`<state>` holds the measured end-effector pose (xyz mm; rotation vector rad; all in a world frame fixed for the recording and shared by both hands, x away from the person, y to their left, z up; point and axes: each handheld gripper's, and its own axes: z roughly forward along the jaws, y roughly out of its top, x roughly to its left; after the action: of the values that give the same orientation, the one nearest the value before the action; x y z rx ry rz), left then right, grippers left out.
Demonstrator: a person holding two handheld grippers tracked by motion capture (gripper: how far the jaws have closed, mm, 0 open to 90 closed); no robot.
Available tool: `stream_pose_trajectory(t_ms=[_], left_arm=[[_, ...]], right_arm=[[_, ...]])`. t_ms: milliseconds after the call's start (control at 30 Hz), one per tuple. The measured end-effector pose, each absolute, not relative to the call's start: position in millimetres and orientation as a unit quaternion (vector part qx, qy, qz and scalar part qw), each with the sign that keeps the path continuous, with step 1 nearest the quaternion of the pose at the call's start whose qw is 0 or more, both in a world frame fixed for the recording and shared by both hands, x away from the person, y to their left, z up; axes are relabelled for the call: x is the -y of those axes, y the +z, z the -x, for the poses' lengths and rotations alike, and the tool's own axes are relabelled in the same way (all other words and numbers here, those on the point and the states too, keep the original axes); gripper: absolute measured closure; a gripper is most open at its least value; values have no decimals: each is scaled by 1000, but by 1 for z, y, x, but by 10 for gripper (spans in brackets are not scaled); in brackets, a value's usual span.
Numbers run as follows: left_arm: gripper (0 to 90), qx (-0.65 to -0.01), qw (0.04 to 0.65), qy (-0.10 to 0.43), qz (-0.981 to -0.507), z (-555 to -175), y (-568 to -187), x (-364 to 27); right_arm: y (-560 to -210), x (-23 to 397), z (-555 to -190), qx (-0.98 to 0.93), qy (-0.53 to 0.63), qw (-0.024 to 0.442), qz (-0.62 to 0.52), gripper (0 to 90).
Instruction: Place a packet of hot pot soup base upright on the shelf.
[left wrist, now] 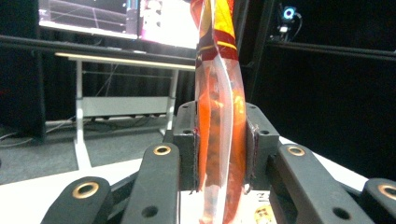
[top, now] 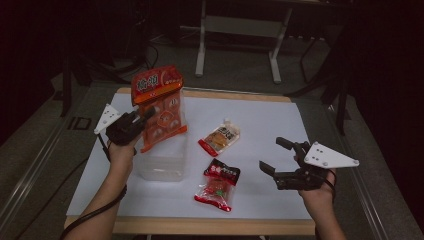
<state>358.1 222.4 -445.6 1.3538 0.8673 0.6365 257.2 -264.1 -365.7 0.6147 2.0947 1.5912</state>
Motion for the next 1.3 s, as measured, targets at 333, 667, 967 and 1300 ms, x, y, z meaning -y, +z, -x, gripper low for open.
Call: stream_pose_trajectory(t_ms=[333, 667, 967, 1300], left_arm=[[716, -390, 638, 257, -613, -369, -455, -221], [715, -405, 606, 241, -641, -373, -449, -221], [713, -403, 606, 238, -643, -368, -457, -227], [711, -419, 608, 229, -635, -369, -471, -236]], right_arm=[[-368, 265, -258, -759, 572, 216, -223, 133], [-368, 264, -258, -760, 572, 214, -223, 134], [-369, 264, -257, -762, 571, 209, -224, 136], [-371, 265, -257, -762, 571, 206, -225, 136]])
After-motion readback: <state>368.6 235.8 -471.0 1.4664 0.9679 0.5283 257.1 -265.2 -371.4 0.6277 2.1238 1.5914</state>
